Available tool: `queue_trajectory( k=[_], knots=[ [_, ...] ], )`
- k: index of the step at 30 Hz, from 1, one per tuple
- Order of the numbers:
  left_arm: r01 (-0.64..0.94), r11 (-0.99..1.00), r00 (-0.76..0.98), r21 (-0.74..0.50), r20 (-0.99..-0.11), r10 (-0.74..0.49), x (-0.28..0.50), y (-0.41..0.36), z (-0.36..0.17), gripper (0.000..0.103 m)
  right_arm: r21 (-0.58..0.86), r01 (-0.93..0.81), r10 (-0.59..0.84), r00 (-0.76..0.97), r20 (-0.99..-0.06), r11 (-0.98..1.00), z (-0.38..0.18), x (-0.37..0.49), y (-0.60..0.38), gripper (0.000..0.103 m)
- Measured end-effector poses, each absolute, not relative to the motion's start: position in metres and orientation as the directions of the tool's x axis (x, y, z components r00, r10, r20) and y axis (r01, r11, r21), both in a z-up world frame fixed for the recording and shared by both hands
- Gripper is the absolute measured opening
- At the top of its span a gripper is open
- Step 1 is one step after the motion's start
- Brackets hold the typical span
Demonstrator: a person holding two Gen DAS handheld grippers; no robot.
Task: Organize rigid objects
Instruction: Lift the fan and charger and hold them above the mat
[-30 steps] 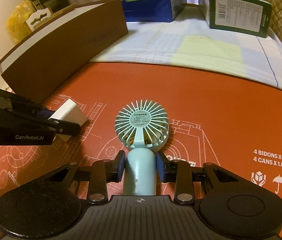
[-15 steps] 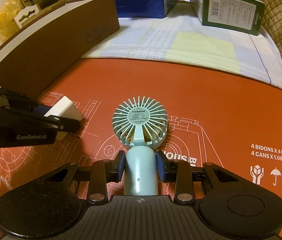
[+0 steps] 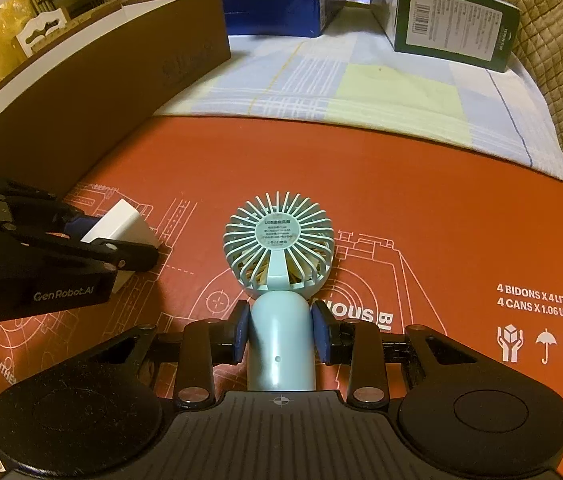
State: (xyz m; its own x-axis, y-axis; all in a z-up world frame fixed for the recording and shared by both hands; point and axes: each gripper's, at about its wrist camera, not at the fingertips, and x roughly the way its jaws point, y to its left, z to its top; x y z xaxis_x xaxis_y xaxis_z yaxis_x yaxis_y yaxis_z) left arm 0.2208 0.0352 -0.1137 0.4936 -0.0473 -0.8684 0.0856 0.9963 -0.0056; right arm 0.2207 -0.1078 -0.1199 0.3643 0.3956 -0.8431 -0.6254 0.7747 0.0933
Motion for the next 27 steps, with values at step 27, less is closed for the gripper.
queue_trajectory(
  k=[27],
  knots=[
    [0.051, 0.998, 0.513, -0.041, -0.856, -0.061, 0.196, 0.043, -0.103, 0.021, 0.117, -0.622, 0.414, 0.357, -0.838, 0.774, -0.118, 0.209, -0.108, 0.03]
  ],
)
